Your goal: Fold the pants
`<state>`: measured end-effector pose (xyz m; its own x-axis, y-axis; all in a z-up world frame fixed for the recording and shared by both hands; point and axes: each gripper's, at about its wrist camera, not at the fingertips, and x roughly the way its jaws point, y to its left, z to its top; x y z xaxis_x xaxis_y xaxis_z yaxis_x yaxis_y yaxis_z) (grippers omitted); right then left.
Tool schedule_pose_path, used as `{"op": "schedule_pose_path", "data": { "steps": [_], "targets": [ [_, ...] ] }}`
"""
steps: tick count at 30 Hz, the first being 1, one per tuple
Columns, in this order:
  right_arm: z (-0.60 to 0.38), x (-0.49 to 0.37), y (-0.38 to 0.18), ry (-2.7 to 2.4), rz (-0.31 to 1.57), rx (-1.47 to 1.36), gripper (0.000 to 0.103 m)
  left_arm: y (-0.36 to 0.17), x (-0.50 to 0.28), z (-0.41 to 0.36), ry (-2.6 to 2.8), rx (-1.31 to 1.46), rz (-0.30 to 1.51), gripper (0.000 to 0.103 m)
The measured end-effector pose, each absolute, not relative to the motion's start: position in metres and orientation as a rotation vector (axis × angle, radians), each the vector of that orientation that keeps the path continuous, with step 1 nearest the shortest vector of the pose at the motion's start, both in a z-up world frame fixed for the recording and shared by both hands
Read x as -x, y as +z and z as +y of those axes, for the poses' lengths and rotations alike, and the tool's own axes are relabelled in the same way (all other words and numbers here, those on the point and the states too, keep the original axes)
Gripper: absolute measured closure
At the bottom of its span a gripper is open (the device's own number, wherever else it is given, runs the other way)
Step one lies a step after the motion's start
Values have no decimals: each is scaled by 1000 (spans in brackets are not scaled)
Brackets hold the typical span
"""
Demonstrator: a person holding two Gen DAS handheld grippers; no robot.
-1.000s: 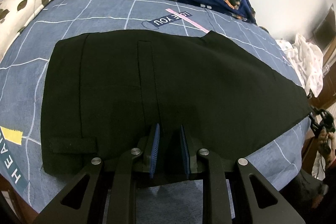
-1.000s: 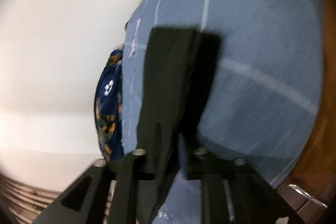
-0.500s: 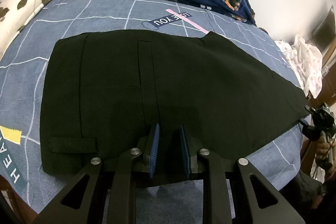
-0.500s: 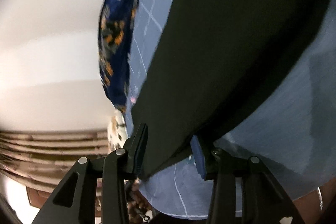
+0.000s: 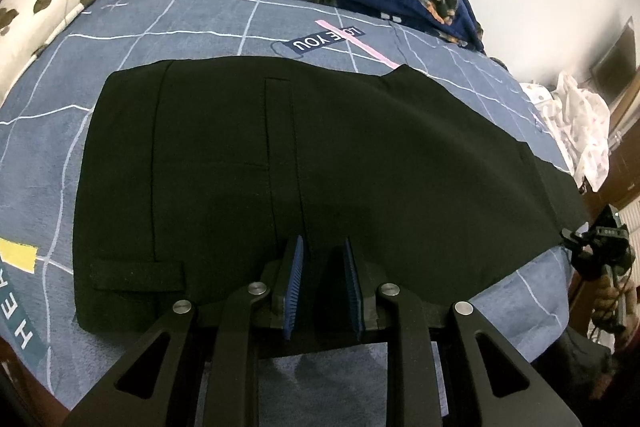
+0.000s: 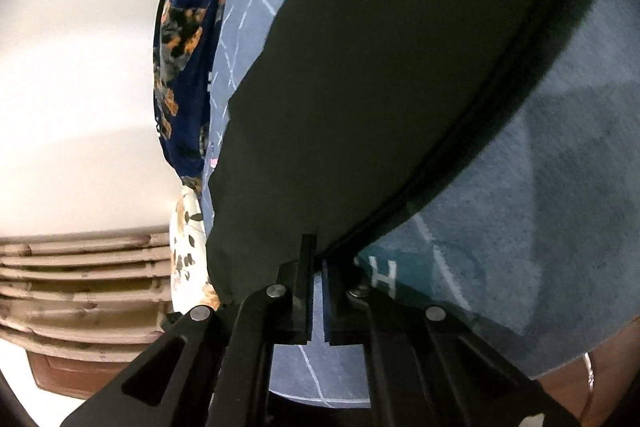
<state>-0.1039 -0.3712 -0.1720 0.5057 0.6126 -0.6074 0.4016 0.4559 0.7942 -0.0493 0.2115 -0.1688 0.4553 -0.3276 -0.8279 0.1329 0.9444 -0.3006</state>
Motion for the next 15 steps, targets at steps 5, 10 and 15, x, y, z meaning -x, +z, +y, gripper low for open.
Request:
{"op": "schedule_pose_path", "data": {
  "steps": [5, 10, 15],
  "targets": [
    [-369, 102, -172, 192, 1073, -1190, 87, -170, 51, 212, -287, 205, 1061, 80],
    [-380, 108, -174, 179, 1046, -1234, 85, -170, 51, 212, -288, 202, 1063, 80],
    [-422, 155, -148, 30, 901, -1193, 75, -169, 50, 213, -289, 201, 1070, 80]
  ]
}}
